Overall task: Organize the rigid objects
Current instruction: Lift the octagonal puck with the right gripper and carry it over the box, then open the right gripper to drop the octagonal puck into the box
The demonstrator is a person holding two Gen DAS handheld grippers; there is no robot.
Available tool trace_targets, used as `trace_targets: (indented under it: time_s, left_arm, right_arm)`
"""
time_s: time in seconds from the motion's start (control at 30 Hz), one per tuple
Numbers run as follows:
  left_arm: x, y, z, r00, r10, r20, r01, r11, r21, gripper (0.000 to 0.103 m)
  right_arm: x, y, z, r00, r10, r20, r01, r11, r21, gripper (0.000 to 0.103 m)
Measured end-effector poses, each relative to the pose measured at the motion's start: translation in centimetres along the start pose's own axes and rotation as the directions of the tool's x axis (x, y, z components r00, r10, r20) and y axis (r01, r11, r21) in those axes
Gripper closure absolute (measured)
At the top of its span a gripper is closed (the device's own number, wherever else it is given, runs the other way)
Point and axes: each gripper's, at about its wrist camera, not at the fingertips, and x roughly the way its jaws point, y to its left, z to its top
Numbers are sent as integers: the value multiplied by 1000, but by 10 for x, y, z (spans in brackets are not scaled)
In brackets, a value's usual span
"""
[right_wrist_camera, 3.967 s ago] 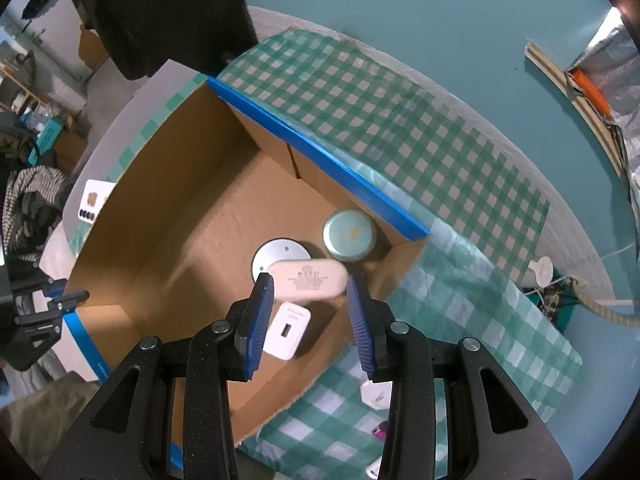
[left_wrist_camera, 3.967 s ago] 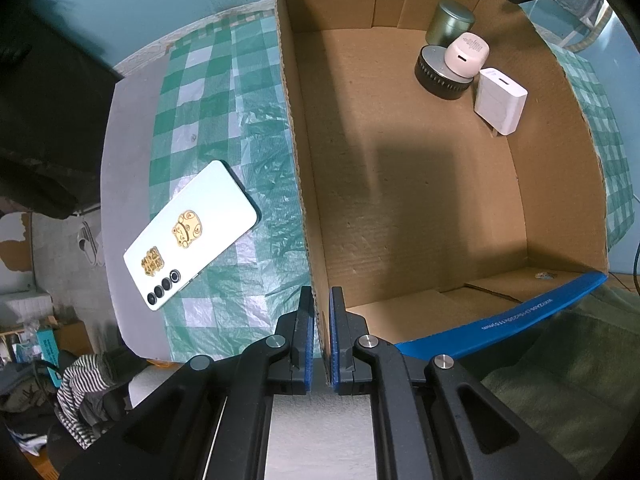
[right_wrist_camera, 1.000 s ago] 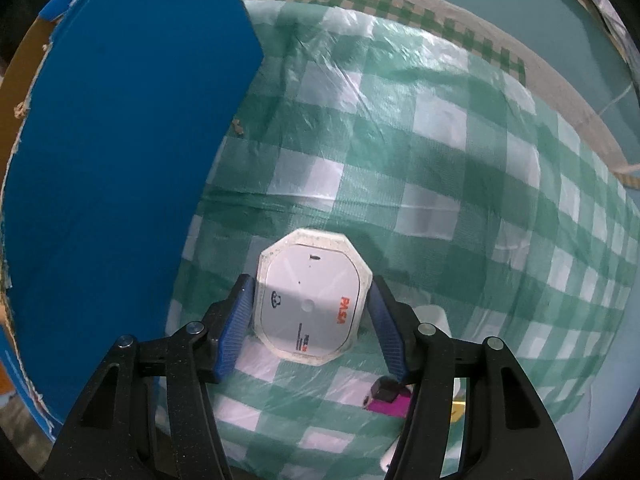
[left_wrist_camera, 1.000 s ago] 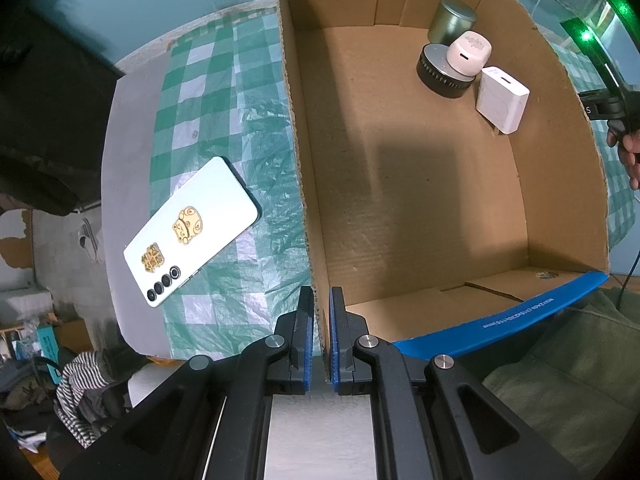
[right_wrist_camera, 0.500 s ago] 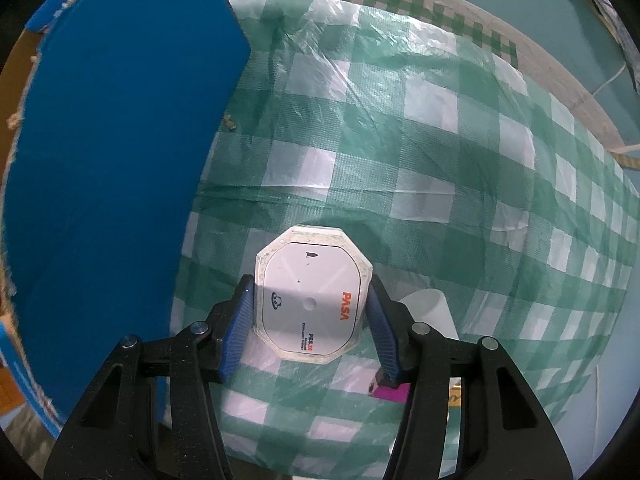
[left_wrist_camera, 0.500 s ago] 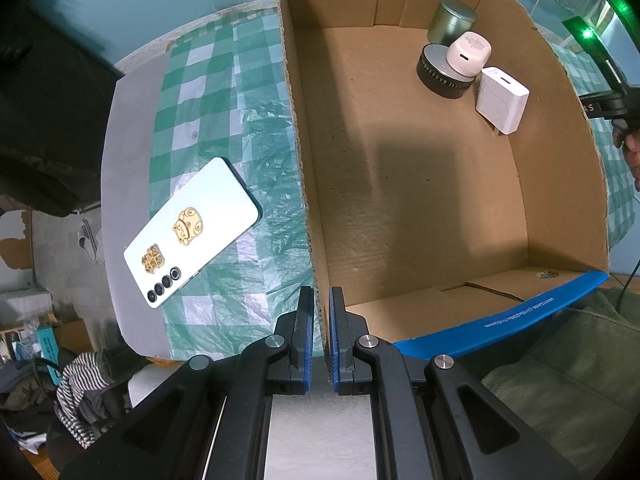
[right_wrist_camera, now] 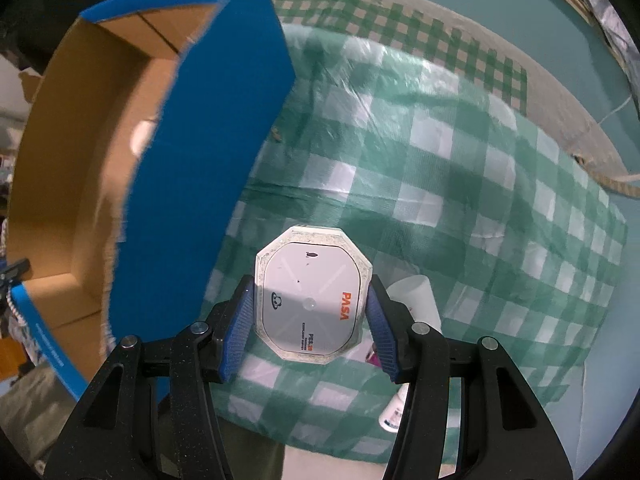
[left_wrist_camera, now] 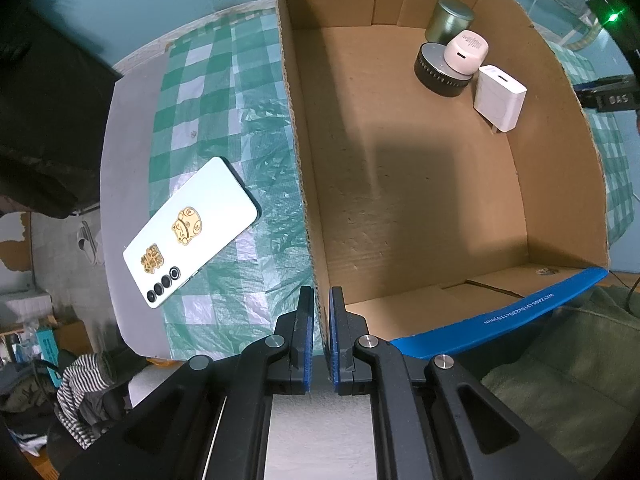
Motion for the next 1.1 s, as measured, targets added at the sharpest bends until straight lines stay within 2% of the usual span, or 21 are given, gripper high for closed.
trace_targets:
  time_s: [0.57,0.83,1.1]
  left_arm:
    - [-2,-2,1,1000,-1,10,0,1000,2,96]
    - [-3,-2,2,1000,-3,10,3,1000,-4,96]
    - [-4,-2,4,1000,-3,11,3,1000,-3,96]
  right_arm:
    - [-78,31,30,994,23,110,-10,993,-119,49]
    - [-86,55,48,991,41,125,-18,984,-180,49]
    - [-75,79,64,991,62,122,-34,975,-220,49]
